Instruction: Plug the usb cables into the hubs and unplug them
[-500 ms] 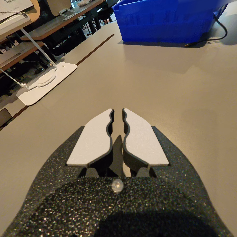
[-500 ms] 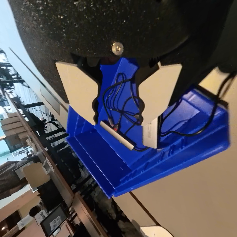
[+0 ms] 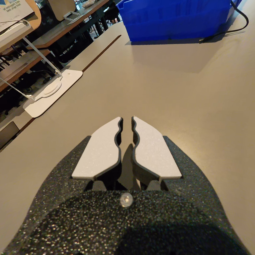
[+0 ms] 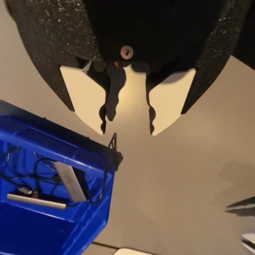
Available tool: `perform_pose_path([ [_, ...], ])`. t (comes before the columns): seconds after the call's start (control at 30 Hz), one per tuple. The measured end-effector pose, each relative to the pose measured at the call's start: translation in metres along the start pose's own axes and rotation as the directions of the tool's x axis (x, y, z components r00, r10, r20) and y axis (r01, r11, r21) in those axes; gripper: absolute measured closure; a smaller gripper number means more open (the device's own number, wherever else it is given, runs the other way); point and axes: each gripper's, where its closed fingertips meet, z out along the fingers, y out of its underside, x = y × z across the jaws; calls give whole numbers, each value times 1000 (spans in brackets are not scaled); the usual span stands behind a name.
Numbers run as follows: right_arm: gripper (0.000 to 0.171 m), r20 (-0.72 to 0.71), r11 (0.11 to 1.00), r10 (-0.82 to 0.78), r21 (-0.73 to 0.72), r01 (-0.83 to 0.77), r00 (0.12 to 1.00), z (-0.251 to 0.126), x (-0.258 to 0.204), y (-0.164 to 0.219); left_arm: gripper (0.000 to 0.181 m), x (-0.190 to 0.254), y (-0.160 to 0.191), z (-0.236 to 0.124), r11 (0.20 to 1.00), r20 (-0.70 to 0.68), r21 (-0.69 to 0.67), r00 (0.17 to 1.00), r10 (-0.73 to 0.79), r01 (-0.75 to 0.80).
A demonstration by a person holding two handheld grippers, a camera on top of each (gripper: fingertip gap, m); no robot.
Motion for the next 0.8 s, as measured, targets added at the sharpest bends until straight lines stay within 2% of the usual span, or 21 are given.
perform_pose_path([
  [0.07,111,56,998,58,-13,-58,997,9,-6,-4,170,0,-1,-1,1000,1,6,1000,-10,10],
  [0.13,109,14,995,65,-76,-64,998,19,1,1,170,-2,-2,-2,1000,4,13,1000,-15,15],
  [0.27,113,-25,993,80,-91,-82,996,32,5,-4,170,-1,-1,-1,1000,-9,11,1000,-22,22],
  [0.33,124,-35,992,76,-94,-79,997,37,5,-6,170,1,-1,-1,1000,-13,8,1000,-11,11],
  [0.43,163,-48,995,47,-84,-51,998,43,4,-11,170,3,-1,-1,1000,-15,5,1000,2,-2],
  [0.67,168,-10,998,57,-12,-57,998,32,5,-20,170,1,-3,-2,1000,-7,14,1000,-1,1],
  [0.8,168,67,993,59,94,-66,996,12,2,-44,170,2,0,0,1000,-7,1,1000,6,-6],
])
